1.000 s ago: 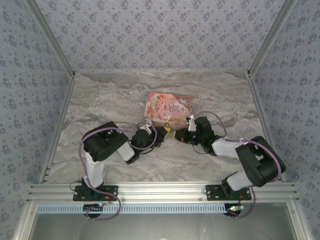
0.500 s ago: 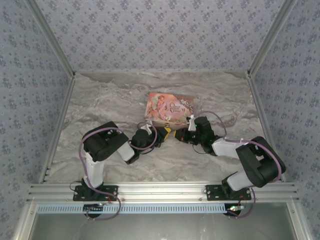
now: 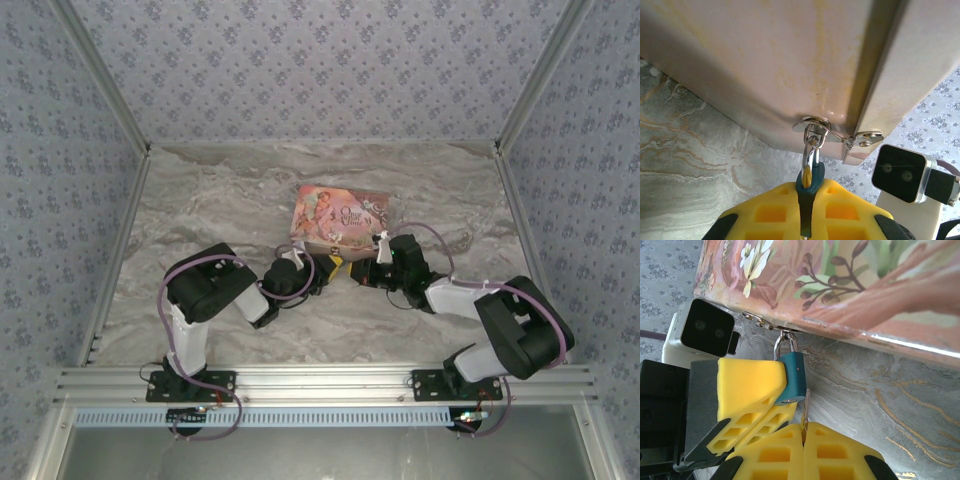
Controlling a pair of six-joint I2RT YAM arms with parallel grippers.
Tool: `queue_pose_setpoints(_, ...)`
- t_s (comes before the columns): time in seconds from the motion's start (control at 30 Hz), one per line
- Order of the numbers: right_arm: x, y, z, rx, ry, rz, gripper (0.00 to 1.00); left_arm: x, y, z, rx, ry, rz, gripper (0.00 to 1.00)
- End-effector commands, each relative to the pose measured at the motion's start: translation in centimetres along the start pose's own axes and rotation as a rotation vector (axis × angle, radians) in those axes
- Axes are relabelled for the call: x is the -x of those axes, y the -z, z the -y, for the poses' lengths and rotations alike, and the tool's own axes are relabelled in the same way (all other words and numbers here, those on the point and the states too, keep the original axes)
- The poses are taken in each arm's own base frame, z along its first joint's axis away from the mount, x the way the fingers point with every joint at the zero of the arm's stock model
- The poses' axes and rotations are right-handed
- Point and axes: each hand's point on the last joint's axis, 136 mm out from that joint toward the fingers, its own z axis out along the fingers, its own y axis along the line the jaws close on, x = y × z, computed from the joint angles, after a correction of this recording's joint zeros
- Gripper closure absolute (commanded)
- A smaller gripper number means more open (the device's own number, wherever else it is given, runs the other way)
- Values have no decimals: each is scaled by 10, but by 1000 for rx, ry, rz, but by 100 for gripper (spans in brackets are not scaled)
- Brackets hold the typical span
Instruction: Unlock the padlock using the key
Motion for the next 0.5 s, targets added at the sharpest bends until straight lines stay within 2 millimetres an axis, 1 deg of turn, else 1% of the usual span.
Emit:
queue_pose_setpoints(0.0, -14, -3, -14, 46, 29, -66, 100, -10, -4, 14, -42, -23, -44, 100)
queue_pose_setpoints(0.07, -16, 2, -4, 15, 16, -41, 100, -10, -4, 14, -42, -24, -44, 100)
queue_pose_setpoints(0.13, -16, 7, -1, 10, 10, -30, 100, -10, -4, 13, -40, -25, -44, 100)
queue_pose_setpoints(0.23, -17, 7, -7, 29, 20, -46, 100, -10, -5, 13, -41, -25, -46, 100)
queue_pose_setpoints(0.33, -19, 1, -15, 45, 37, -65, 100, -10, -5, 14, -44, -25, -45, 100)
queue_pose_setpoints(0.47, -17, -6, -17, 52, 40, -74, 100, -11, -5, 14, -44, -25, -51, 100)
